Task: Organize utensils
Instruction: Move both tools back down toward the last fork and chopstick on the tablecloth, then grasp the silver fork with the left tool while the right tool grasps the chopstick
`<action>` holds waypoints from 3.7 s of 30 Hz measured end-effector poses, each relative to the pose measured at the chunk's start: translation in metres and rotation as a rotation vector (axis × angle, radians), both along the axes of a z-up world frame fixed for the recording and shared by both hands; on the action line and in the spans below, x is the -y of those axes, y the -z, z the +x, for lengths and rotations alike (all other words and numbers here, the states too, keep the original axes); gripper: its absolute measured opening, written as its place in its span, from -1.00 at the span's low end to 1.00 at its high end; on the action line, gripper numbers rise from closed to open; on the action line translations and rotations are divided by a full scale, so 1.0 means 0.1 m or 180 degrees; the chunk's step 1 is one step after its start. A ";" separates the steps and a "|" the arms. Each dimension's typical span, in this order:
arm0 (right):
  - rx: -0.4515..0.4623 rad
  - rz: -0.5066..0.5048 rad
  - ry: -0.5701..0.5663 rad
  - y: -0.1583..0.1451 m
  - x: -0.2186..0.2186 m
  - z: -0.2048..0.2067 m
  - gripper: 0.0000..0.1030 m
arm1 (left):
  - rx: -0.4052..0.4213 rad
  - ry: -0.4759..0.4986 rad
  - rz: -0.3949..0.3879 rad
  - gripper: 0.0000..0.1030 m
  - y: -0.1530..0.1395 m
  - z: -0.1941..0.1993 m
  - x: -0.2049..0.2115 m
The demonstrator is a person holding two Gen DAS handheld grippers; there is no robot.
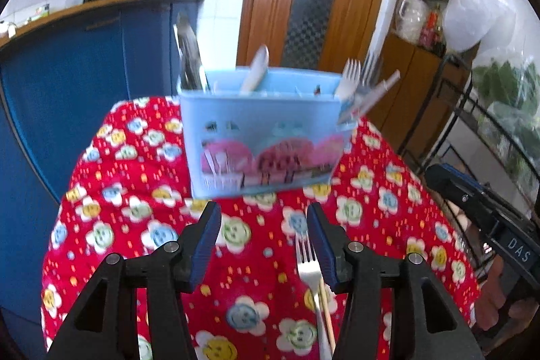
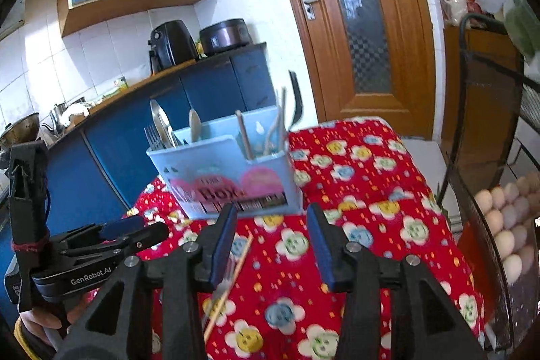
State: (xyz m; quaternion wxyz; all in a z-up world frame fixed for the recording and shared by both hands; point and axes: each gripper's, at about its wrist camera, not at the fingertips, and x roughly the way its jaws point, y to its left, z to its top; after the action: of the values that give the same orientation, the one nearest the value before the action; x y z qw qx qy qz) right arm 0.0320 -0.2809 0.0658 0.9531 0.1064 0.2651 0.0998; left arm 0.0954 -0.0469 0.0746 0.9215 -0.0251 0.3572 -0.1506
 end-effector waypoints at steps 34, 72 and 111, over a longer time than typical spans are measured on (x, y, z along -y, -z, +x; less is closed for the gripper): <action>-0.0447 0.0243 0.0157 0.52 0.43 -0.17 -0.04 | -0.0631 0.0135 0.0512 0.06 0.71 -0.19 0.44; -0.0835 0.0210 -0.0100 0.65 0.08 0.02 -0.04 | -0.0602 0.0000 -0.0489 -0.93 0.64 -0.04 -0.19; -0.1799 -0.0280 -0.0347 0.83 -0.83 0.83 -0.68 | 0.0173 -0.0198 -0.0916 -0.93 0.25 -0.26 -0.87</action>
State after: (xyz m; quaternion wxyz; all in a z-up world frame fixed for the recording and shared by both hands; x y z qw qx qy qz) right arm 0.1149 -0.1975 -0.0173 0.8384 0.0741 0.5295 0.1057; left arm 0.0697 0.0401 0.0494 0.9219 -0.1640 0.3058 -0.1723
